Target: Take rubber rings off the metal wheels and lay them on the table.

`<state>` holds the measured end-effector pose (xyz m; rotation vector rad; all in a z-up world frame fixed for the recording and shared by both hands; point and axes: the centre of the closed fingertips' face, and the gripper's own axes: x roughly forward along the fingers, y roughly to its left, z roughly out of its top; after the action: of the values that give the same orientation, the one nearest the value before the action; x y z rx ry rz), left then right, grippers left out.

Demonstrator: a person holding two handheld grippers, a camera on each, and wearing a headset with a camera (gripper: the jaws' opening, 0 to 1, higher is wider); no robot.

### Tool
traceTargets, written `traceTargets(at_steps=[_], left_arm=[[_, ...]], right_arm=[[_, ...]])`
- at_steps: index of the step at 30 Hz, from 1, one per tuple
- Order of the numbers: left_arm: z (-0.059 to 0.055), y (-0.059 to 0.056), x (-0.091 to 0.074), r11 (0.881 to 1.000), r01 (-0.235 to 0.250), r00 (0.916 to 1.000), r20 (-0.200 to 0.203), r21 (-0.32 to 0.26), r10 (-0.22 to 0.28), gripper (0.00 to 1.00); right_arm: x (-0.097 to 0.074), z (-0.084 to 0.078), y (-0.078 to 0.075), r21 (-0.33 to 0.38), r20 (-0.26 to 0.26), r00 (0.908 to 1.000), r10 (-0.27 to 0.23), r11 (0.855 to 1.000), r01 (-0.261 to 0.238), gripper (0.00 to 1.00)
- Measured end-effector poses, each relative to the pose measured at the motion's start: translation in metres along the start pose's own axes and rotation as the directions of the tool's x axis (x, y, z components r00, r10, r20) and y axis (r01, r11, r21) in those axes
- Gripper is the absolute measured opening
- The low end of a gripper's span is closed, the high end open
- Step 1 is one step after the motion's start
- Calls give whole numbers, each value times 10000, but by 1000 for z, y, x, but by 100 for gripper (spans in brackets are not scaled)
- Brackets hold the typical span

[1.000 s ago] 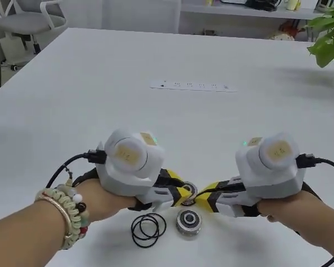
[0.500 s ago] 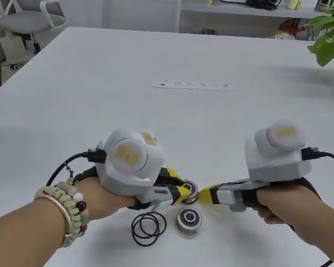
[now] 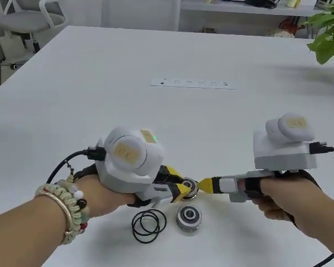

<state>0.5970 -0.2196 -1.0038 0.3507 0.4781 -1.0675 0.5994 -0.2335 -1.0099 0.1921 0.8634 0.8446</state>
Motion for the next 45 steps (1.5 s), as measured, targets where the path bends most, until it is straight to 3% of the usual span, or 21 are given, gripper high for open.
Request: traceTargets(at_steps=[5, 20, 45], left_arm=[[0, -1, 0, 9994, -136, 9999, -11, 315, 137, 13], [-1, 0, 0, 9989, -177, 9998, 39, 431, 175, 13], [-1, 0, 0, 9993, -152, 9998, 147, 334, 147, 13]], right_arm=[[-1, -2, 5, 43, 1, 10000, -82, 10000, 81, 0], [1, 2, 11, -372, 18, 10000, -36, 9993, 37, 0], [3, 5, 15, -588, 32, 9998, 201, 9981, -199, 0]])
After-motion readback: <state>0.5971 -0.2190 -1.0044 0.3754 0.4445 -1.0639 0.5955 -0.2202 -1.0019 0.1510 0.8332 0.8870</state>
